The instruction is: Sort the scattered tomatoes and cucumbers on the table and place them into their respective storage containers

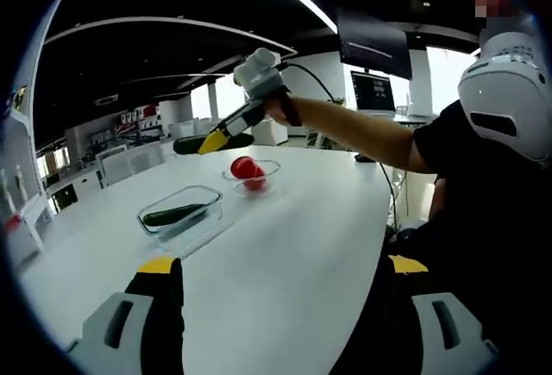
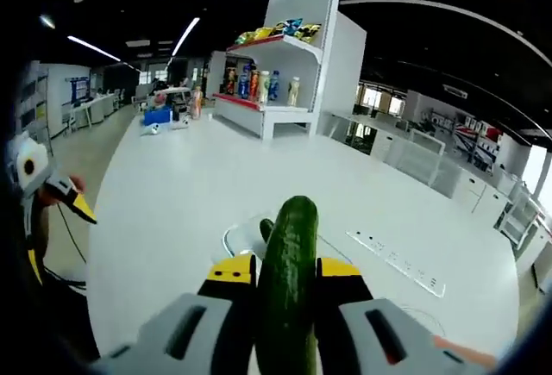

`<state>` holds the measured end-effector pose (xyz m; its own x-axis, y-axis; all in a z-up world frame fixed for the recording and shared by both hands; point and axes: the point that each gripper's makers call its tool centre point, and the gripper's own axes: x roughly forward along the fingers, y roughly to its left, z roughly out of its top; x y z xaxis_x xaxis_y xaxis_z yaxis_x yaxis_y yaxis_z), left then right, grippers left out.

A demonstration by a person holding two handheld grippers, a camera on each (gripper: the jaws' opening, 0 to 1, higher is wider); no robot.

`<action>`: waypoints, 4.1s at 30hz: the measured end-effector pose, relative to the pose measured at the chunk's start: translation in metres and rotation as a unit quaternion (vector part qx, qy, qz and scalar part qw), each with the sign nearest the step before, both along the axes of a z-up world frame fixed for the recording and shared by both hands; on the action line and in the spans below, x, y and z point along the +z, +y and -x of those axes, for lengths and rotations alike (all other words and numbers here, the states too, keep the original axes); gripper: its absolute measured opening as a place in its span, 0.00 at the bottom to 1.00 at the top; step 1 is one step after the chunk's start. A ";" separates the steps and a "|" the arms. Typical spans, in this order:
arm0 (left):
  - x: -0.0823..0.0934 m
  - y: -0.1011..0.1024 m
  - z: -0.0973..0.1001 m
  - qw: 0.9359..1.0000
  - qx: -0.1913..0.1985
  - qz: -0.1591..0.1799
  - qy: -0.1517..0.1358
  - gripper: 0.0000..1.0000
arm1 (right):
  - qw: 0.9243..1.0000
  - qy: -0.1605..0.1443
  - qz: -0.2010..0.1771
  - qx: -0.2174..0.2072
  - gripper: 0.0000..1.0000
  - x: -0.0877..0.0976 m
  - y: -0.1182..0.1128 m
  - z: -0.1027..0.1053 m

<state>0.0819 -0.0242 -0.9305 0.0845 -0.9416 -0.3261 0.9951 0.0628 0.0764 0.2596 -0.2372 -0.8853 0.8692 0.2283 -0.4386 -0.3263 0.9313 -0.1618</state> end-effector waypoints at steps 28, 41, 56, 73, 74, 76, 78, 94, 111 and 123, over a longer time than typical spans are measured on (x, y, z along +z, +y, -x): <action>-0.018 0.036 -0.046 0.996 0.079 -0.014 0.042 0.91 | 0.954 0.030 -0.046 0.294 0.23 -0.092 0.063 -0.067; -0.025 0.035 -0.046 0.995 0.071 -0.010 0.064 0.90 | 0.950 0.079 -0.030 0.301 0.23 -0.121 0.066 -0.071; -0.028 0.031 -0.045 0.995 0.069 -0.010 0.069 0.90 | 0.957 0.078 0.008 0.278 0.25 -0.122 0.060 -0.074; -0.030 0.030 -0.046 0.995 0.068 -0.012 0.068 0.90 | 0.969 0.072 -0.030 0.233 0.35 -0.117 0.056 -0.078; -0.030 0.030 -0.046 0.995 0.069 -0.014 0.068 0.90 | 0.970 0.069 -0.030 0.230 0.39 -0.117 0.055 -0.079; -0.032 0.030 -0.046 0.995 0.069 -0.016 0.068 0.90 | 0.974 0.064 -0.039 0.214 0.46 -0.115 0.050 -0.082; -0.033 0.030 -0.045 0.995 0.068 -0.017 0.067 0.90 | 0.978 0.066 -0.044 0.194 0.57 -0.114 0.046 -0.085; -0.030 0.022 -0.044 0.996 0.068 -0.031 0.049 0.91 | 0.997 -0.030 -0.025 0.068 0.97 -0.057 0.020 -0.071; -0.027 -0.006 -0.010 0.998 0.031 -0.041 0.029 0.91 | 0.992 -0.113 -0.064 -0.001 0.97 0.009 -0.024 0.077; -0.021 -0.013 0.003 0.999 0.024 -0.043 0.014 0.90 | 0.982 -0.167 -0.061 -0.069 0.97 0.036 -0.055 0.191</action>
